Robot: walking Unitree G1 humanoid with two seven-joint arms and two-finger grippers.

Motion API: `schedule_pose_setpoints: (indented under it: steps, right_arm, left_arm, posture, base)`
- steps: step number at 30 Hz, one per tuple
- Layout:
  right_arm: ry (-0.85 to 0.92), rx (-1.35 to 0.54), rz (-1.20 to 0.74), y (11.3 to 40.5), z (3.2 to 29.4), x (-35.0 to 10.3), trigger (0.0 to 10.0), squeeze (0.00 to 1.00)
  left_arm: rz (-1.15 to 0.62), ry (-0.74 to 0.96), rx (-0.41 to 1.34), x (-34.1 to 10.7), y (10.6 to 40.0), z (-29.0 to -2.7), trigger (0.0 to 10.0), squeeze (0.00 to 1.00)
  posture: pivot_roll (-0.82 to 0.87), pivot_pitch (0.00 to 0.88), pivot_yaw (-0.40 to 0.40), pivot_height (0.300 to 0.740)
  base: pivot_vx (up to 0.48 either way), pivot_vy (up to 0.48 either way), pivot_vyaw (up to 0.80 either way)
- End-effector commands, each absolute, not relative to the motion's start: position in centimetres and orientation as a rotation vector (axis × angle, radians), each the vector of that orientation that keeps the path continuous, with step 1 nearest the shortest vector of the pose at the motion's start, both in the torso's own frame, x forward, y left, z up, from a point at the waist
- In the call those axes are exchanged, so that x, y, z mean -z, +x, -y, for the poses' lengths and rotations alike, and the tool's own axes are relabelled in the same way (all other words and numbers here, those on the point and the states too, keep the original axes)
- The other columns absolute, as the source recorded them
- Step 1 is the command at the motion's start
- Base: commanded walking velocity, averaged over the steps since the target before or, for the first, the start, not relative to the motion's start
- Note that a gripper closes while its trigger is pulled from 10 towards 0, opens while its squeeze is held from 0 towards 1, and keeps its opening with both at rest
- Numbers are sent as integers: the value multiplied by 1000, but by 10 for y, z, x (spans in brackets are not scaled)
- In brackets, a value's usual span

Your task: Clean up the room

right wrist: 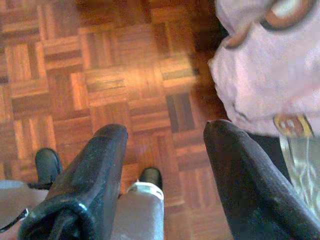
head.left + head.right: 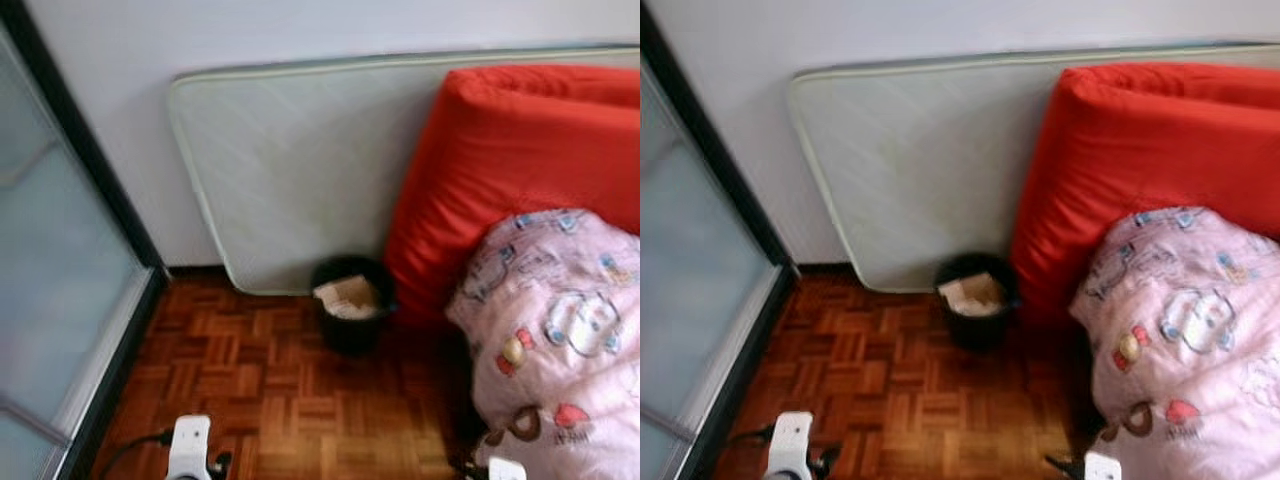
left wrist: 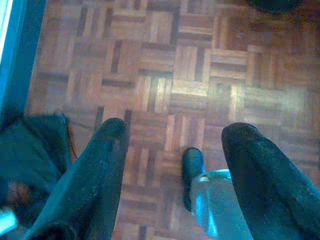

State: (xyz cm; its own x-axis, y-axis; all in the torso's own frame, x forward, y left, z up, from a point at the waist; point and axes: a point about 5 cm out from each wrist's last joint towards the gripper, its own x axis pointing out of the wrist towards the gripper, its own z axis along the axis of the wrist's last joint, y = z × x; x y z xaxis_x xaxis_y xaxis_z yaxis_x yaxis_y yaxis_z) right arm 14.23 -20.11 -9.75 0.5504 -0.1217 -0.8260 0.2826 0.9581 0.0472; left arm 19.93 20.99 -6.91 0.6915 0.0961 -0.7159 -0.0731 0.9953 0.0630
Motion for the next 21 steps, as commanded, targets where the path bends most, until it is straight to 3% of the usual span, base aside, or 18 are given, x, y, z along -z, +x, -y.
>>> schedule_pose_setpoints:
  steps: [1,10,14,21]
  right_arm:
    - [188,230,-975,141,195,99,10000,0]
    - [185,220,-974,141,190,100,10000,0]
    - [200,224,-972,143,189,99,10000,0]
    - [173,181,-966,144,190,98,10000,0]
  left_arm:
    - [-816,42,-102,70,196,-213,10000,0]
    - [-827,39,-98,71,196,-213,10000,0]
    - [-837,38,-91,72,195,-212,10000,0]
    - [-841,34,-92,73,195,-208,10000,0]
  posture:
    - [-20,22,-13,740]
    - [-21,25,-15,740]
    - [-21,19,-18,740]
    - [-20,2,-23,740]
  base:
    - [0,0,800]
    - [0,0,800]
    - [0,0,0]
    - [287,0,113]
